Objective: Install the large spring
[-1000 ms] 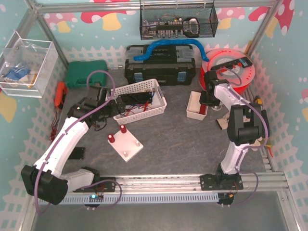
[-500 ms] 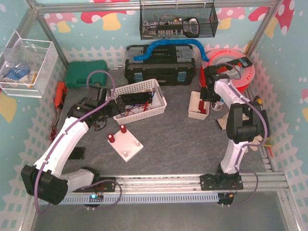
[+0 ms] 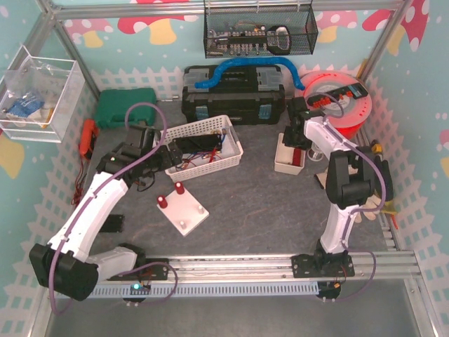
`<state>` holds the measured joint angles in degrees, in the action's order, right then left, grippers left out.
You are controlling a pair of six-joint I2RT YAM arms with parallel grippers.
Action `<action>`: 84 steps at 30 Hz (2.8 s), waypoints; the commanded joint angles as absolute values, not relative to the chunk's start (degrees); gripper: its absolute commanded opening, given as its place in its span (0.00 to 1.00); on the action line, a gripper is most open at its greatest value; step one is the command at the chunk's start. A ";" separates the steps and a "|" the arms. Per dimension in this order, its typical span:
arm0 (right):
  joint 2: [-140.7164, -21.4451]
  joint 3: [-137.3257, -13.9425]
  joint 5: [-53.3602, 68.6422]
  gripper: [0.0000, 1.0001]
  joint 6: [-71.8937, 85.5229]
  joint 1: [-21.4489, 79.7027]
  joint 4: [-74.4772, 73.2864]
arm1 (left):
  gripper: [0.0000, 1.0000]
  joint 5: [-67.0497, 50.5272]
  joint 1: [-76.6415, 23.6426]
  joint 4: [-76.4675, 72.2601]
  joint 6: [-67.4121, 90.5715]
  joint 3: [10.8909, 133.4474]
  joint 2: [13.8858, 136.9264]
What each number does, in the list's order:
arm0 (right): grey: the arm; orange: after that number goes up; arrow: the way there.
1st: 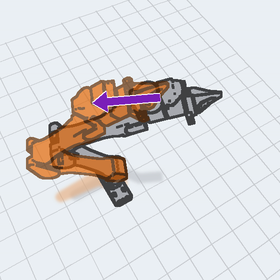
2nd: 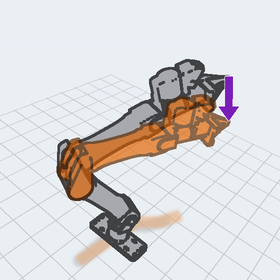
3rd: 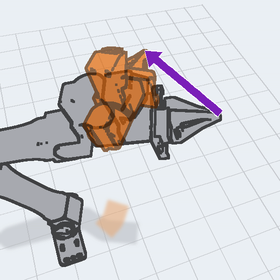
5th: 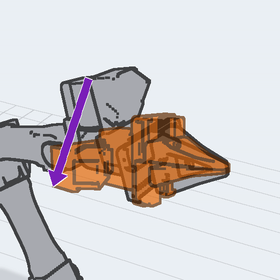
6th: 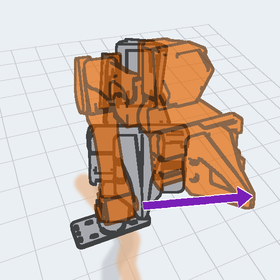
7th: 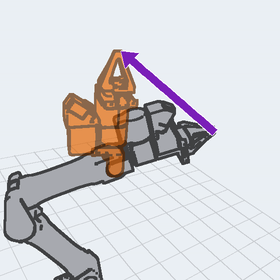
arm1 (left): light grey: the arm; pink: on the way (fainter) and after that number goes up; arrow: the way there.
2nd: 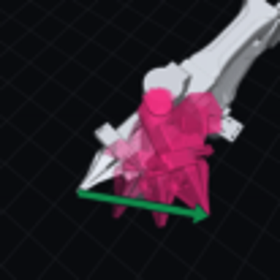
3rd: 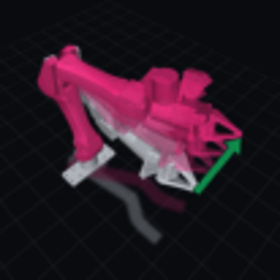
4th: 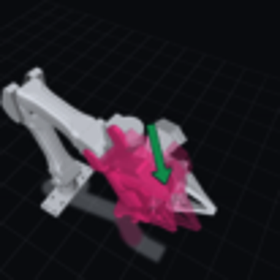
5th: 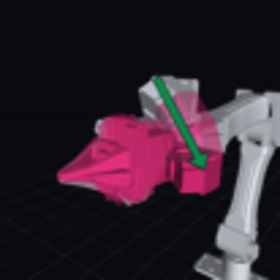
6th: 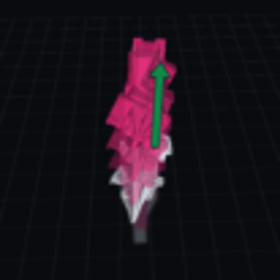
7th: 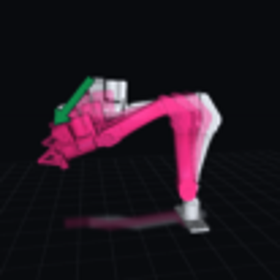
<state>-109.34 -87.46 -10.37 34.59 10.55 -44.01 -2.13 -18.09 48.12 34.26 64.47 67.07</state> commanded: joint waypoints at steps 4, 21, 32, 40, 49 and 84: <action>-113.91 -86.37 -13.32 0.42 37.47 10.38 -42.44 | 0.99 -1.24 -18.19 47.63 34.25 64.52 64.48; -117.56 -82.27 -11.78 0.46 39.98 10.37 -39.20 | 0.99 -0.10 -18.13 47.51 34.02 64.68 64.77; -116.06 -80.33 -12.65 0.33 36.90 10.37 -36.60 | 0.99 -0.61 -18.19 47.45 34.11 64.78 64.95; -110.22 -80.71 -11.73 0.23 33.02 10.37 -36.49 | 0.99 -1.23 -18.14 47.48 34.73 66.01 65.65; -96.87 -78.64 -4.12 0.19 26.33 11.00 -36.87 | 0.99 -1.15 -18.15 47.02 35.98 65.93 64.43; -82.60 -57.43 10.35 0.16 -7.43 50.10 15.37 | 0.61 -38.21 -18.16 32.61 31.05 62.69 64.26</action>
